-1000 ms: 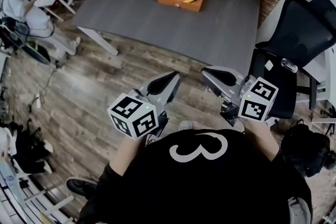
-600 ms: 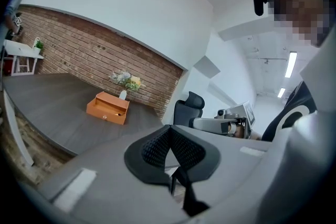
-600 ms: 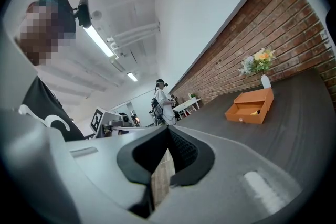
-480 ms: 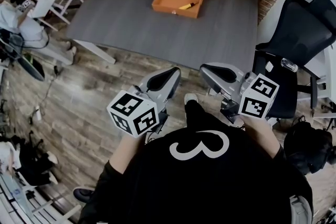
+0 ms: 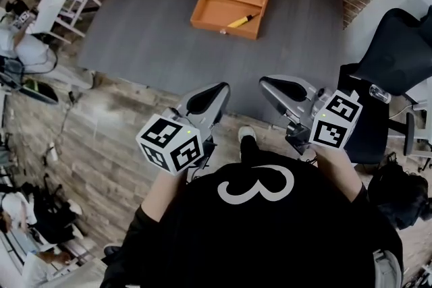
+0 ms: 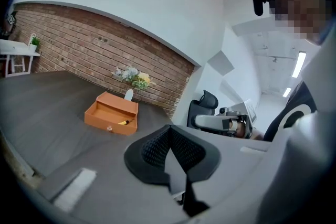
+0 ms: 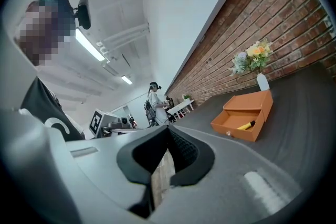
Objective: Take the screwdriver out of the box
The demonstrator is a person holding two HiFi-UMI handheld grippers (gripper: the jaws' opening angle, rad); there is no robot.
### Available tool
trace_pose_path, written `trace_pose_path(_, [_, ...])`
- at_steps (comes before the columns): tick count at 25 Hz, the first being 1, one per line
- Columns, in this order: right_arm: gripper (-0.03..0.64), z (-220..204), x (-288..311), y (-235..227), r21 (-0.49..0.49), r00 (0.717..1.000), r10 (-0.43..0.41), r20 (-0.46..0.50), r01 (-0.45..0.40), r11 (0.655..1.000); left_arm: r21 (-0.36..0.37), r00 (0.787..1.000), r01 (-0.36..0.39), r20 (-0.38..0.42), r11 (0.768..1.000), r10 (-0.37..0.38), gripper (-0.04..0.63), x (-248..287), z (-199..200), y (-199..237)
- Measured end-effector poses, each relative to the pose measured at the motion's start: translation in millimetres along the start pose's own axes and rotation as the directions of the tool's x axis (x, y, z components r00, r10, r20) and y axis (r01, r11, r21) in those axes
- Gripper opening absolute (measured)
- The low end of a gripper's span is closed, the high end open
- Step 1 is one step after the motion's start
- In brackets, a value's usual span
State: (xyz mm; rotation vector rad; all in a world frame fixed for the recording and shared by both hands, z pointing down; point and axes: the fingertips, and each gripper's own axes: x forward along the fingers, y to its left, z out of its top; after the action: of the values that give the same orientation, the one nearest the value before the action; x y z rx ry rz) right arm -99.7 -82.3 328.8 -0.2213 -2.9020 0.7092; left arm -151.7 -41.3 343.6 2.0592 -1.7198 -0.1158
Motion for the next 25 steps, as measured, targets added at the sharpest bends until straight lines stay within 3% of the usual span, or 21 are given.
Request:
trace_pose_path(8, [0.002, 52, 21, -79, 0.012, 1.000, -0.017, 0.021, 0.017, 1.000, 0.034, 1.000, -0.013, -0.020, 0.999, 0.014, 0.017, 67, 52, 52])
trace_pose_path(16, [0.002, 62, 22, -126, 0.041, 0.997, -0.062, 0.043, 0.061, 0.997, 0.163, 0.997, 0.012, -0.072, 0.987, 0.000, 0.021, 102, 87, 89])
trace_pose_path(21, [0.002, 62, 31, -136, 0.062, 0.994, -0.097, 0.046, 0.094, 0.994, 0.224, 0.990, 0.044, -0.139, 0.974, -0.013, 0.085, 120, 100, 108])
trace_pose_path(25, [0.002, 64, 41, -145, 0.088, 0.987, -0.147, 0.060, 0.141, 0.986, 0.258, 0.969, 0.116, -0.243, 0.959, -0.051, 0.138, 141, 100, 125])
